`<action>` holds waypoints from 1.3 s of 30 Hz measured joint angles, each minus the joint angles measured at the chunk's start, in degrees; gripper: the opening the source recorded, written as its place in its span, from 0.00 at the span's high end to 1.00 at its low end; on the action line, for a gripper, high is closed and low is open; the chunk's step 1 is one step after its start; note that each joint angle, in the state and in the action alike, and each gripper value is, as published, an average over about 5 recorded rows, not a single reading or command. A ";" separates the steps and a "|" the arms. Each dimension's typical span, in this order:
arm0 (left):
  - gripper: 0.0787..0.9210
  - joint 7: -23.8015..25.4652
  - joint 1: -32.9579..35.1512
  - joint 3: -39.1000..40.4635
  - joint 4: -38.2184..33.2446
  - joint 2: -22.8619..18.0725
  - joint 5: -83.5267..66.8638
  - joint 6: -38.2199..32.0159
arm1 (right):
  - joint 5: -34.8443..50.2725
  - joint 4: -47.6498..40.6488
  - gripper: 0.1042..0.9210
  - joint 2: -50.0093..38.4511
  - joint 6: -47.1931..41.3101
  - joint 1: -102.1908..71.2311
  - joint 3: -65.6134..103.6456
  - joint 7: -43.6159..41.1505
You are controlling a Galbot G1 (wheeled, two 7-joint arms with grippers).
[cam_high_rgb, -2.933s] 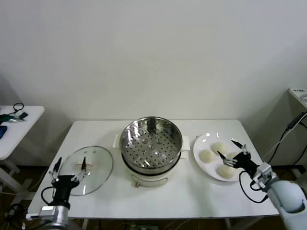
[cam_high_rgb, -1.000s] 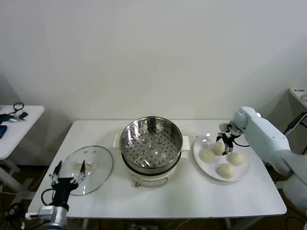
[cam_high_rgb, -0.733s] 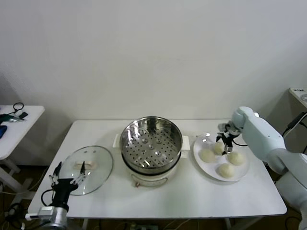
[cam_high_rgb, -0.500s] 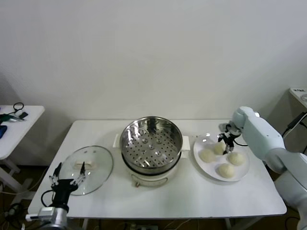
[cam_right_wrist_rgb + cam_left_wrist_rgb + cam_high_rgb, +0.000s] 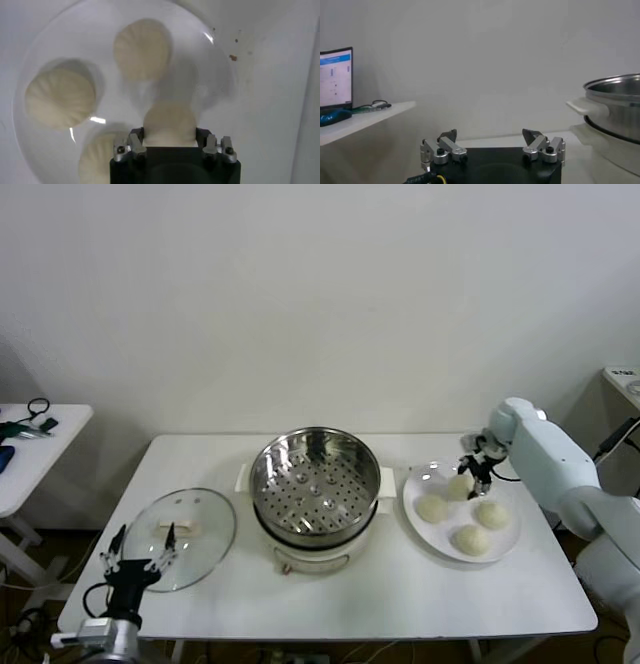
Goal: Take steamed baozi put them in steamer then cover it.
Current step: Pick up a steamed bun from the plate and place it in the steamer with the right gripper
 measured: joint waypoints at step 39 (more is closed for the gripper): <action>0.12 -0.67 4.38 0.27 -2.22 0.87 1.58 -0.68 | -6.75 31.36 0.29 15.52 23.93 19.08 -21.78 2.39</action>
